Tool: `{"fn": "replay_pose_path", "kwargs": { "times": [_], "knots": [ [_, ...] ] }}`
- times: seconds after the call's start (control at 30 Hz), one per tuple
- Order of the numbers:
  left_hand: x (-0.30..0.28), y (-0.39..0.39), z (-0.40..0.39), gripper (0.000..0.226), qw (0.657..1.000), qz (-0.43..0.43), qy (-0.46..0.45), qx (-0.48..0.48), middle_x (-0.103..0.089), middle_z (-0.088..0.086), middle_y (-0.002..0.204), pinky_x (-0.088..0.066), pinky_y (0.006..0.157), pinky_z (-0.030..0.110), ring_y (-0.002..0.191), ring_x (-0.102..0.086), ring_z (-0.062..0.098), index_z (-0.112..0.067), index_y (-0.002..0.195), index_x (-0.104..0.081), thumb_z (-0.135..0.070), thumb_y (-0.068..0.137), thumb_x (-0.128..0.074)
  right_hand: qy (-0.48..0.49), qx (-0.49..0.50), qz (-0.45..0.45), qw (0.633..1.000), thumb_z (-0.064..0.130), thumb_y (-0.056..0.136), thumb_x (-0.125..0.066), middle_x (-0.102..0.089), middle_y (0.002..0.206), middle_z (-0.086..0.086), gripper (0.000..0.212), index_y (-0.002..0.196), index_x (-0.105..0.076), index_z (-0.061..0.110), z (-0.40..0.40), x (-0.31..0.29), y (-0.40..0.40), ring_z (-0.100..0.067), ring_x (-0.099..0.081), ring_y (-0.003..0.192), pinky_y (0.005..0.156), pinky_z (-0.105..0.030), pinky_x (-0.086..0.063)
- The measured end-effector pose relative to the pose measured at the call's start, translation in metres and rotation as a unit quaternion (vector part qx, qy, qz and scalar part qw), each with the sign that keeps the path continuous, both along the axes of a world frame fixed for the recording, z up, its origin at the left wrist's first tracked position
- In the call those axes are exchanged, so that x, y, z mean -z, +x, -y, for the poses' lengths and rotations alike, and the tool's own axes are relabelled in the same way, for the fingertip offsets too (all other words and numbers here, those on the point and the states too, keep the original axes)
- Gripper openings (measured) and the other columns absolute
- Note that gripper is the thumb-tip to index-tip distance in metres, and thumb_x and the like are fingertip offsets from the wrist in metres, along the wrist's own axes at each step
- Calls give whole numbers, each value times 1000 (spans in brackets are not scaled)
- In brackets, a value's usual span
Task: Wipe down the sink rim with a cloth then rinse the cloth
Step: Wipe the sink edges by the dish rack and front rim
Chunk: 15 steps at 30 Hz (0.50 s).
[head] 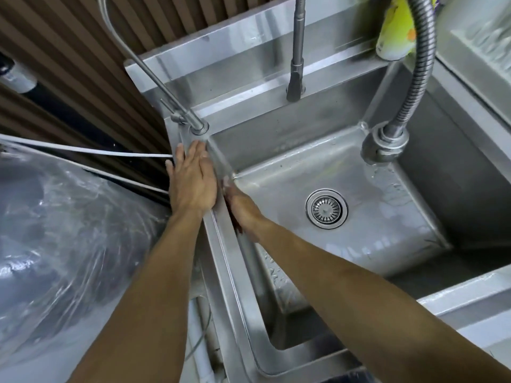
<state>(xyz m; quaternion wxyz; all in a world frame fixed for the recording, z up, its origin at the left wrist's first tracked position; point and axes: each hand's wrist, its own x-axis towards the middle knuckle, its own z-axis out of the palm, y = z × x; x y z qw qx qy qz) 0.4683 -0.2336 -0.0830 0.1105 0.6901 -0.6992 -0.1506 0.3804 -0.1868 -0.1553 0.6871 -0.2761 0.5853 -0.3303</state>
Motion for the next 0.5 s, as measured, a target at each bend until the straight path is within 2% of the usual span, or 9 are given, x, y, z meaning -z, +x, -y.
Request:
{"fn": "replay_pose_path", "kwargs": {
  "times": [0.07,0.13,0.2,0.27,0.33,0.4,0.43,0.47,0.5],
  "knots": [
    [3,-4,-3,56,999,46,-23,-3,-22,-6,168,6,126,45,157,-3,18,-21,161,-26,-33,108,-13,72,-2,-4,997,54,98,-38,-72,107,-13,50,101,-71,18,2,7,-1,-29,-67,91,82,-40,-54],
    [6,-5,-4,56,996,84,-31,7,-18,-5,169,8,126,45,157,-1,20,-20,162,-21,-34,109,-13,49,27,17,998,32,101,-38,-72,95,-12,38,90,-70,15,31,-7,1,-28,-67,84,78,-40,-55],
    [7,-4,-2,56,995,93,-23,10,-17,-5,170,6,127,45,157,0,20,-20,162,-20,-35,109,-13,-40,69,43,996,42,106,-38,-75,109,-4,44,105,-75,19,55,-31,2,-19,-69,105,98,-38,-54],
    [8,-4,1,56,994,106,-23,11,-14,-5,170,4,127,45,157,1,21,-20,163,-18,-35,109,-13,-120,74,48,989,50,106,-36,-67,136,6,45,130,-68,30,51,-30,6,-9,-58,130,116,-33,-40],
    [8,-4,1,57,992,121,-20,17,-11,-5,171,4,127,45,157,2,22,-20,163,-15,-34,108,-14,-103,39,-10,994,58,104,-33,-58,148,11,49,142,-57,39,24,6,6,-6,-50,138,119,-31,-35],
    [10,-4,1,57,991,130,-24,21,-11,-4,171,4,127,45,157,2,24,-19,163,-14,-32,108,-16,-29,24,-44,998,57,101,-34,-70,125,3,47,120,-68,30,1,31,-1,-17,-66,113,99,-35,-49],
    [10,-3,1,57,990,134,-25,22,-11,-3,171,3,127,45,157,1,25,-19,163,-14,-32,108,-17,22,49,-20,998,51,101,-39,-72,98,-4,42,97,-69,22,0,30,-5,-21,-68,84,76,-32,-52],
    [10,-3,3,57,990,137,-27,24,-11,-3,171,3,127,45,157,1,26,-19,163,-14,-32,108,-17,80,97,18,992,41,102,-42,-62,72,-7,39,78,-62,18,8,22,-9,-21,-57,57,56,-30,-43],
    [11,-3,3,57,990,139,-27,24,-11,-3,171,3,127,45,157,1,26,-18,163,-13,-32,108,-17,123,152,70,978,32,103,-43,-51,56,-6,40,67,-54,17,19,10,-13,-19,-43,42,47,-29,-32]
  ]
}}
